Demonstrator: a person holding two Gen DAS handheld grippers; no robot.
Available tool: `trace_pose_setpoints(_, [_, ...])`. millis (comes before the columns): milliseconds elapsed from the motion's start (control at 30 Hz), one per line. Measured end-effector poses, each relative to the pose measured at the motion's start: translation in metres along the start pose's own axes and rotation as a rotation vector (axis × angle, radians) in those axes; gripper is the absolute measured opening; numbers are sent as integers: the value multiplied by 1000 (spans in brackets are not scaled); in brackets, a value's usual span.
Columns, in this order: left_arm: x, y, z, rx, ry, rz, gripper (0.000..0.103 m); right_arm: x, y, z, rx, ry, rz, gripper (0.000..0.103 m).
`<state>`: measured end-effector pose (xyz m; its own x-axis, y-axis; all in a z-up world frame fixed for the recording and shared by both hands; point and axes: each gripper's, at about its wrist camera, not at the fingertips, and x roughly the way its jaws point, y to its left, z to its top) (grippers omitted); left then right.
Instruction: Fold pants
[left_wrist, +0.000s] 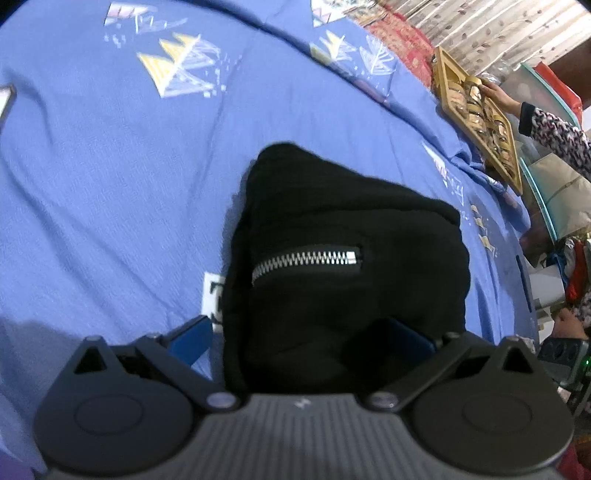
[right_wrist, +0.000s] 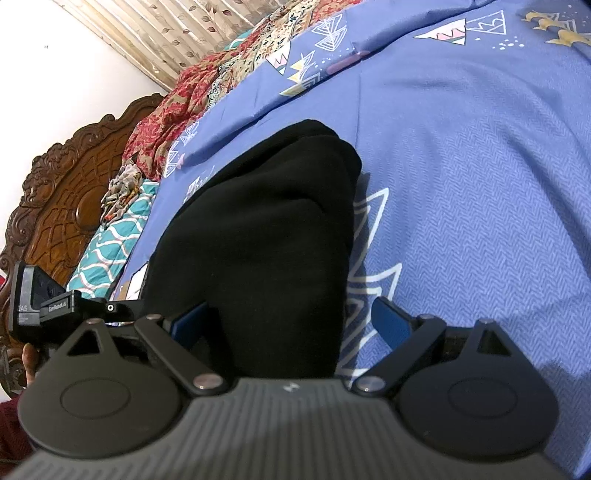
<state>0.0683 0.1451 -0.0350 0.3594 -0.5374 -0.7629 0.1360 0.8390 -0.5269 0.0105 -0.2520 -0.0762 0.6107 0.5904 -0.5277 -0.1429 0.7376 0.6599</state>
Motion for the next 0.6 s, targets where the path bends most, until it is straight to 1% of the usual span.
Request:
trace_pose_setpoints(33, [0, 1, 1, 0, 2, 1, 103, 0, 0, 0, 8, -3, 2, 96])
trace_pose_setpoints(100, [10, 3, 1, -14, 33, -2, 103, 1, -1, 2, 23, -9, 4, 97])
trace_pose_setpoints(133, [14, 3, 0, -23, 30, -5, 103, 4, 1, 3, 19, -10, 3, 97])
trace_pose_setpoints(167, [17, 2, 0, -26, 19, -13, 103, 8, 3, 6, 6, -2, 3, 96])
trace_pose_setpoints(200, [19, 0, 0, -30, 6, -18, 101, 13, 7, 9, -13, 14, 6, 91])
trace_pose_setpoints(267, [17, -5, 1, -48, -15, -57, 59, 23, 13, 18, -26, 52, 20, 38])
trace_pose_setpoints(300, [14, -9, 3, -60, -29, -56, 55, 24, 15, 23, -12, 53, 20, 30])
trace_pose_setpoints(333, [9, -17, 6, -44, -47, -37, 47, 22, 19, 29, -22, 44, 26, 24])
trace_pose_setpoints(367, [4, -26, 10, -17, -65, -18, 41, 16, 29, 35, -76, 20, 22, 22])
trace_pose_setpoints(433, [-8, -48, 22, 49, -108, -14, 39, 5, 50, 48, -188, -37, 9, 20])
trace_pose_setpoints(500, [-18, -73, 40, 118, -164, -24, 38, -7, 60, 70, -241, -104, 19, 20])
trace_pose_setpoints(533, [-24, -89, 53, 159, -208, -29, 38, -13, 63, 83, -257, -142, 25, 20])
trace_pose_setpoints(600, [-31, -112, 79, 220, -279, -43, 38, -24, 66, 116, -289, -222, 42, 20])
